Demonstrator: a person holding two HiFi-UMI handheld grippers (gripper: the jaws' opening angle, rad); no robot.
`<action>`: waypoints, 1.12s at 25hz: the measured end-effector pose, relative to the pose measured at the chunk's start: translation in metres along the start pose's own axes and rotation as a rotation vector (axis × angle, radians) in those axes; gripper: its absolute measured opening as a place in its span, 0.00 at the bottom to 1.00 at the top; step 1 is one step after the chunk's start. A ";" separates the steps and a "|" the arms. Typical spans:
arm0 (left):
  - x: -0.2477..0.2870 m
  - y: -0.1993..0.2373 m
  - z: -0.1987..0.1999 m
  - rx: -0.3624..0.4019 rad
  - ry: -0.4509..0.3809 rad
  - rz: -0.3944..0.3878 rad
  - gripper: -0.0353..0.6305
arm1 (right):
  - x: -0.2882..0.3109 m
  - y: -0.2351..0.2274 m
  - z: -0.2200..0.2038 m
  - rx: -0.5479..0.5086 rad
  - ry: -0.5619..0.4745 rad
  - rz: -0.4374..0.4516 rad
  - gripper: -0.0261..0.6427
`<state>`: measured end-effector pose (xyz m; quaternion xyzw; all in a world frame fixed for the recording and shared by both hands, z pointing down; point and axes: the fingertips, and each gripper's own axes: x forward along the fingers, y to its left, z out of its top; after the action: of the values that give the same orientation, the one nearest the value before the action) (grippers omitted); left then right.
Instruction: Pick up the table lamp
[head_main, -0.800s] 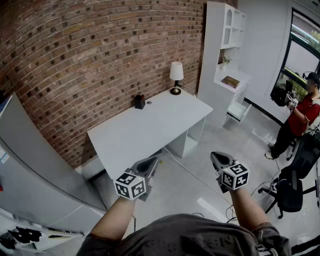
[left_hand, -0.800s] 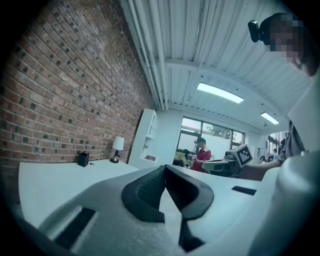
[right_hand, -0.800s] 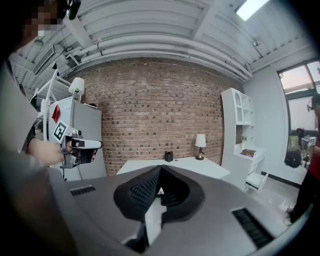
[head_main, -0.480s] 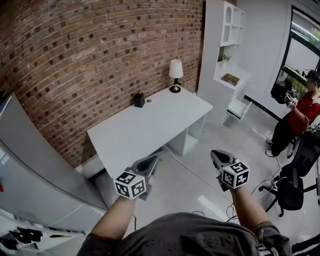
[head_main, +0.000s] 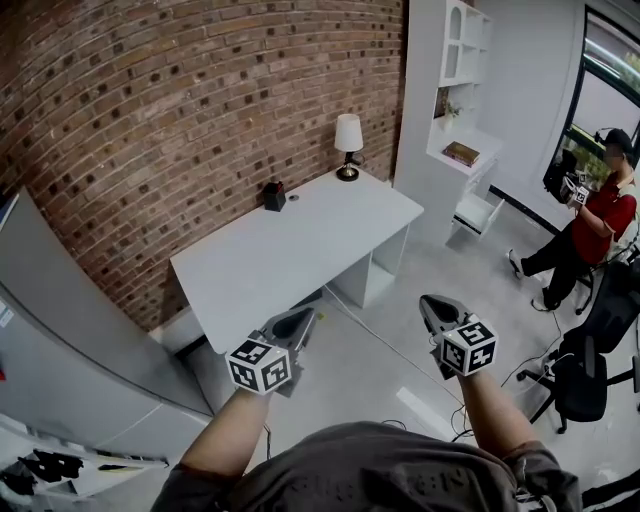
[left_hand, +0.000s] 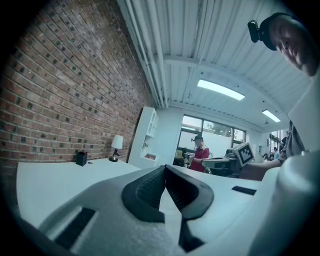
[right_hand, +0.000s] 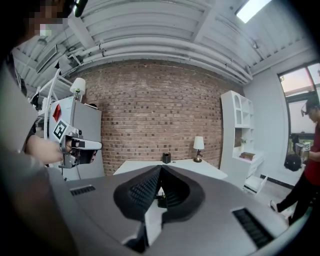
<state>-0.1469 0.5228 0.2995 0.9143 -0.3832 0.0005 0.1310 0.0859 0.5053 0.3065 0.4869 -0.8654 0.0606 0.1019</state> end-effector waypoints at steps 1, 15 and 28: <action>0.005 -0.004 0.000 0.001 -0.002 0.001 0.06 | -0.002 -0.006 0.000 0.001 -0.002 -0.001 0.03; 0.088 -0.068 0.004 0.022 -0.035 0.044 0.06 | -0.037 -0.097 -0.005 -0.018 -0.011 0.049 0.03; 0.166 0.026 -0.001 0.014 -0.004 -0.008 0.06 | 0.078 -0.126 -0.017 -0.008 0.030 0.053 0.03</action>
<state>-0.0474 0.3891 0.3238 0.9167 -0.3800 0.0010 0.1237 0.1568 0.3787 0.3419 0.4624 -0.8766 0.0670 0.1153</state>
